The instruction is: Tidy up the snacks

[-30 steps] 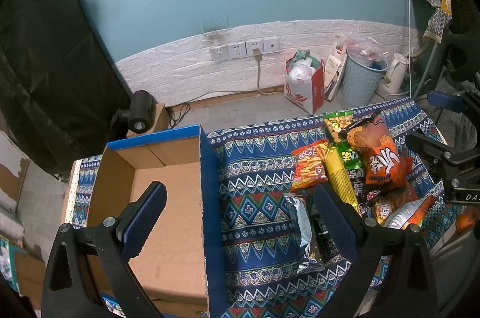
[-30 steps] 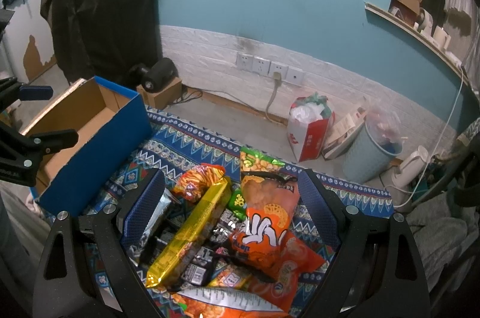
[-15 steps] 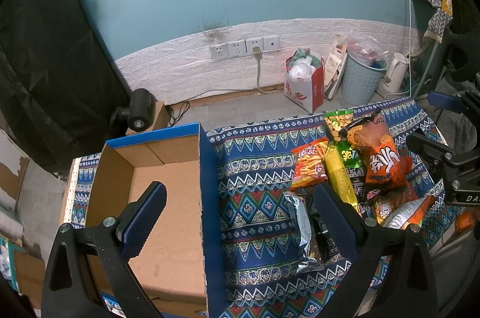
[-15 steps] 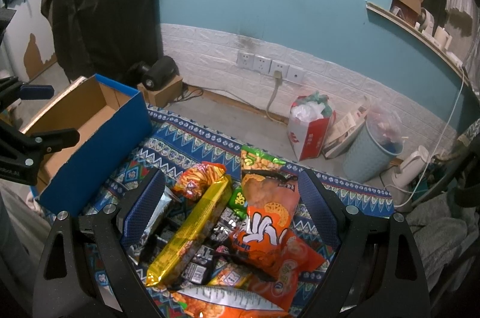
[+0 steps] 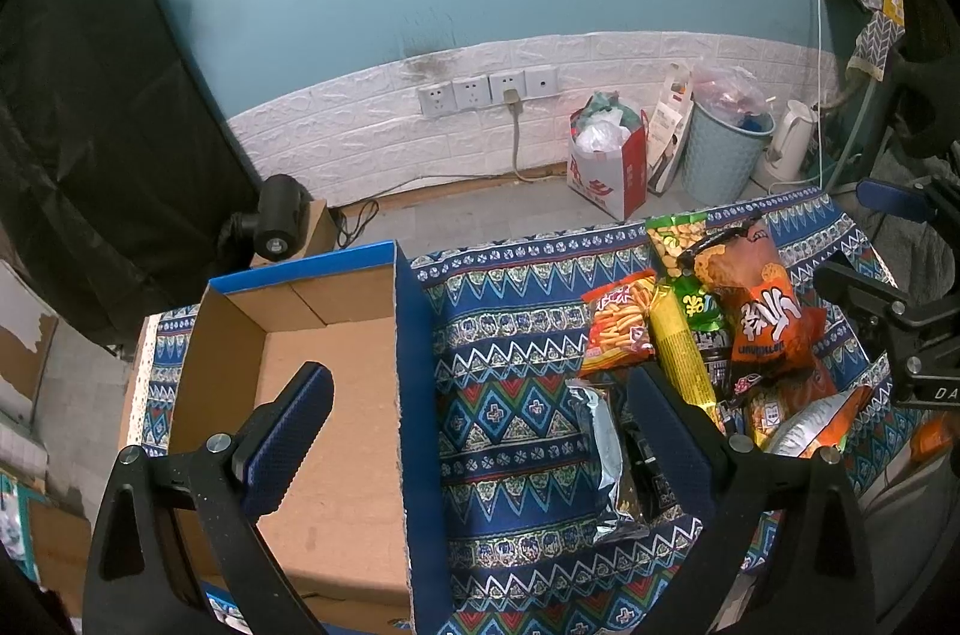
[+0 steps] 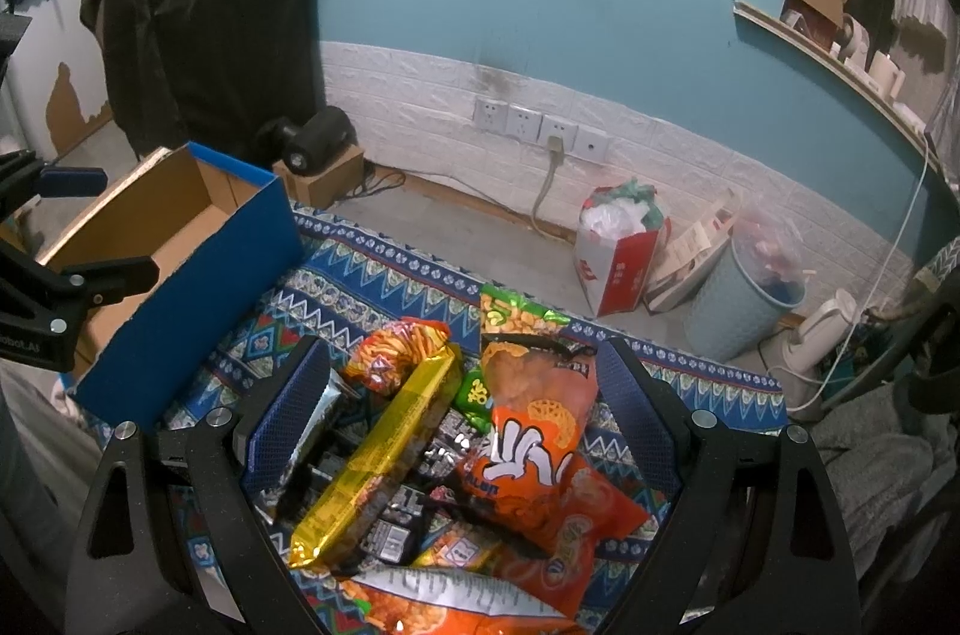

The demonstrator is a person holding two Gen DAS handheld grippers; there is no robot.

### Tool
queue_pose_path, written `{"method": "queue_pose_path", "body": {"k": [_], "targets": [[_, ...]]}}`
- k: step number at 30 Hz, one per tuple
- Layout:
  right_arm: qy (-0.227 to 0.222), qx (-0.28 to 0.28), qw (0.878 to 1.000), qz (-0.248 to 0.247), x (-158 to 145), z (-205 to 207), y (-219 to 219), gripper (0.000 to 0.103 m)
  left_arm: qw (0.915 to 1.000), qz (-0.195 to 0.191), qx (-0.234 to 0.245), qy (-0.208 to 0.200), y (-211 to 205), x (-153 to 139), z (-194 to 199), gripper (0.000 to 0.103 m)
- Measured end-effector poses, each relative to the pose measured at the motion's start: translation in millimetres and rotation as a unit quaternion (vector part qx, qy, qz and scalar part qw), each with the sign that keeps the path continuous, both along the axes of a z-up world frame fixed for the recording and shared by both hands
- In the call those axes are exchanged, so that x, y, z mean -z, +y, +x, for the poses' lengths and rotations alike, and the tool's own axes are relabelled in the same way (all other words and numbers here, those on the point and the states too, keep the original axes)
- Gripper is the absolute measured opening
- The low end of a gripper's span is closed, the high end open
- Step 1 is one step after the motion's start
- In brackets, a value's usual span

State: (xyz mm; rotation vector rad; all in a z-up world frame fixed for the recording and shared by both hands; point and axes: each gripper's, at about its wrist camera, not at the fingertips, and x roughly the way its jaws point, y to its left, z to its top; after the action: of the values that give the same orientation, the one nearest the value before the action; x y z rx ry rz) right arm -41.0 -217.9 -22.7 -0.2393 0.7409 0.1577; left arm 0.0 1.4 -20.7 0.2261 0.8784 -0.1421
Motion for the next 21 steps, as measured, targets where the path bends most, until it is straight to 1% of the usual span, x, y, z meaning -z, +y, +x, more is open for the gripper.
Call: {"method": "queue_pose_path", "body": {"k": [9, 11, 19, 21], "targets": [[0.005, 0.001, 1.0, -0.002, -1, 2, 0, 0.089, 1.0, -0.001, 0.001, 0.003, -3, 6, -10, 0.1], [0.007, 0.002, 1.0, -0.002, -1, 3, -1, 0.089, 1.0, -0.001, 0.0, 0.004, -1, 3, -1, 0.1], [0.011, 0.005, 1.0, -0.002, -1, 6, -3, 0.089, 0.9999, -0.001, 0.001, 0.011, -3, 6, 0, 0.1], [0.013, 0.006, 1.0, -0.003, 0, 6, -3, 0.089, 0.9999, -0.003, 0.002, 0.016, -2, 5, 6, 0.1]]}}
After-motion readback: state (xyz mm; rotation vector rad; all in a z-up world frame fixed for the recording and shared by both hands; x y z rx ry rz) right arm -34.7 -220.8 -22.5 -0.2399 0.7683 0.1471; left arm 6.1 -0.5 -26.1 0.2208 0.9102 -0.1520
